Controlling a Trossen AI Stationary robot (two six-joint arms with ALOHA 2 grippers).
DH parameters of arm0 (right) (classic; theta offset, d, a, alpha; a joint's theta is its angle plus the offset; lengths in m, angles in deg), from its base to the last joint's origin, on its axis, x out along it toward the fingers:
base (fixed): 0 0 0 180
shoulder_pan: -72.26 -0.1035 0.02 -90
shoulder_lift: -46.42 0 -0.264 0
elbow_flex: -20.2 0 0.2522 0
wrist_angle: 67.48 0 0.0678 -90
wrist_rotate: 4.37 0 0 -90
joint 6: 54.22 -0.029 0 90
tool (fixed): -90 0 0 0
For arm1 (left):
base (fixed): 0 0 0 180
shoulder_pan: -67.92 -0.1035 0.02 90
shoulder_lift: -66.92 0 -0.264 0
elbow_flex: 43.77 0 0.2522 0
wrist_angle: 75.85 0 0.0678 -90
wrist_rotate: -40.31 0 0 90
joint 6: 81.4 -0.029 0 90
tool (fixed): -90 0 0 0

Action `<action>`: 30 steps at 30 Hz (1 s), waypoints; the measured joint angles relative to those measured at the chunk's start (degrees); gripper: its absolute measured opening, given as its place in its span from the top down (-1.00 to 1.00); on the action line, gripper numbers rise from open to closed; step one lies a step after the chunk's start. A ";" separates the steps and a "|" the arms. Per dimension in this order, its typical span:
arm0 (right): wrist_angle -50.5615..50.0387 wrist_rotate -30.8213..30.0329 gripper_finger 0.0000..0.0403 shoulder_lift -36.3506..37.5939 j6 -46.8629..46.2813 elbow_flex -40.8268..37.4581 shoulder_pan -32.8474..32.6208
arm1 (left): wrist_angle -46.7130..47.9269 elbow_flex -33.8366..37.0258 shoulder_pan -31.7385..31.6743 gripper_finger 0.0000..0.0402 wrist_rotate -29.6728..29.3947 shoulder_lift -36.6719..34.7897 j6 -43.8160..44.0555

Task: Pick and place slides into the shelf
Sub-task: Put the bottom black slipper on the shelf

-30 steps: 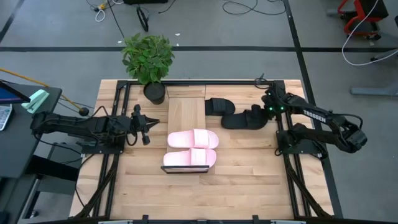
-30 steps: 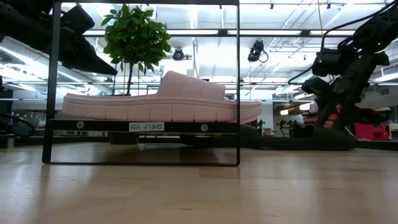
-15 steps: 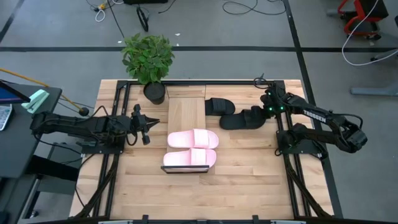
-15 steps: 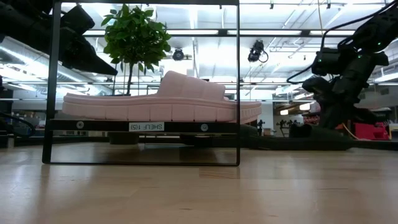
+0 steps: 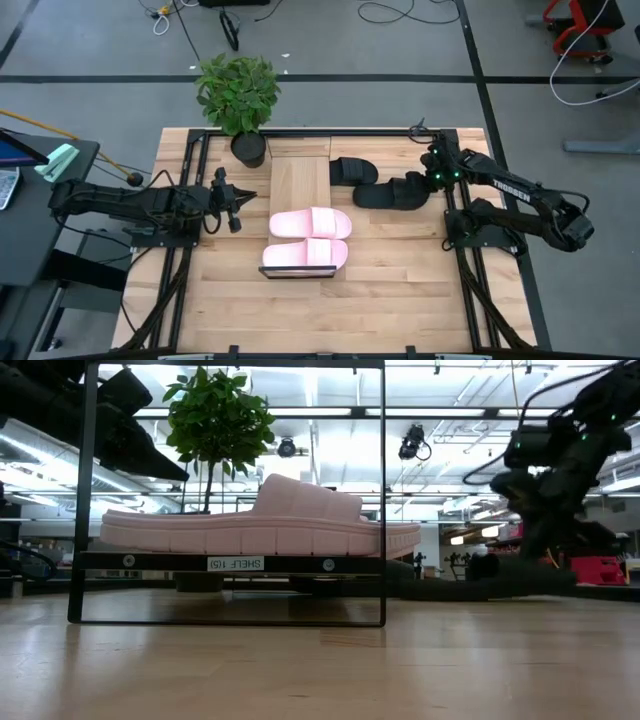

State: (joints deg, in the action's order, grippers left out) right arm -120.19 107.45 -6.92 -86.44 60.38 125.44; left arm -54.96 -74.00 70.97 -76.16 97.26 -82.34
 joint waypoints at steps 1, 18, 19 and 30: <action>-1.70 -0.23 0.98 0.88 -0.18 0.91 -0.46 | 0.00 0.00 0.00 0.84 -0.01 0.01 0.01; -22.61 -12.78 0.98 11.36 -8.71 24.51 -13.88 | 0.00 0.00 0.00 0.86 -0.02 0.00 -0.18; -22.55 -13.33 0.98 11.35 -9.47 25.69 -15.07 | 0.00 0.00 0.00 0.85 -0.02 0.00 -0.18; -9.84 -19.43 0.98 9.08 -15.12 29.46 -28.20 | 0.00 0.00 0.00 0.83 -0.02 0.02 -0.21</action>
State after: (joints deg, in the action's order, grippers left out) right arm -130.03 88.02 2.16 -101.56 89.83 97.24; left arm -54.96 -74.00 70.97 -76.19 97.28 -82.55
